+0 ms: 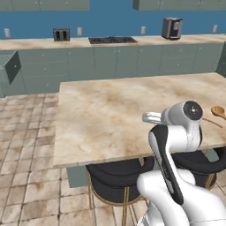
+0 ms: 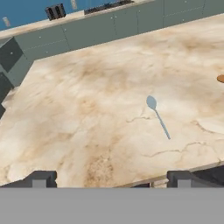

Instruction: Pick up the metallic utensils from the counter and place them in the open drawer. Make sure not to pick up any wooden utensils.

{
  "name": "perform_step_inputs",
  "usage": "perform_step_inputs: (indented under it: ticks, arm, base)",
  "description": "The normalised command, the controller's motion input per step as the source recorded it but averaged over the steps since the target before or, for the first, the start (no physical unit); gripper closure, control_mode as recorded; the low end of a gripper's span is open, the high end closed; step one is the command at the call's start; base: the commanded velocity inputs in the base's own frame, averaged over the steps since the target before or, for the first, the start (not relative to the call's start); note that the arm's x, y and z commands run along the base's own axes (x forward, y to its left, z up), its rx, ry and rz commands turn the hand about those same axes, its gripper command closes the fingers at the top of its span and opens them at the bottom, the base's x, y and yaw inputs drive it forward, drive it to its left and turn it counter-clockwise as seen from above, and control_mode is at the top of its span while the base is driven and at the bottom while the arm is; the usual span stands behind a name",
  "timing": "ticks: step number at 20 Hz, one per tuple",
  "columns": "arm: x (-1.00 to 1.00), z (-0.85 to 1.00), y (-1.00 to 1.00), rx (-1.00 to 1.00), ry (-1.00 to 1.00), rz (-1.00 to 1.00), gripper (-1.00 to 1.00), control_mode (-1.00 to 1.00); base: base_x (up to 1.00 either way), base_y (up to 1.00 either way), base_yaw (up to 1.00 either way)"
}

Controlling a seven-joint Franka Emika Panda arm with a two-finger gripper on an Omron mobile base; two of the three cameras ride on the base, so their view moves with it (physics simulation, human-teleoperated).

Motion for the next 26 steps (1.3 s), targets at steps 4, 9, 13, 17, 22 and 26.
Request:
perform_step_inputs:
  ticks: [4,9,13,17,22,26]
  arm:
    - [0.0,0.0,0.0,0.0,0.0,0.0,-1.0,1.0]
    - [0.35,-0.09,-0.21,0.0,0.05,0.0,-1.0,-1.0]
    - [0.74,-0.3,-0.52,0.0,0.21,0.02,-1.0,-1.0]
    - [0.52,-0.23,-0.37,0.0,0.21,0.01,-1.0,-1.0]
    - [0.3,-0.16,-0.42,-0.01,0.12,0.01,-1.0,-1.0]
    - [0.17,-0.47,-0.41,-0.03,0.18,0.12,-1.0,-1.0]
  base:
    - [0.2,-0.48,-0.3]
    - [0.35,-0.27,-0.03]
    - [0.0,0.0,0.0]
    - [0.0,0.0,0.0]
    - [0.0,0.0,0.0]
    - [0.0,0.0,0.0]
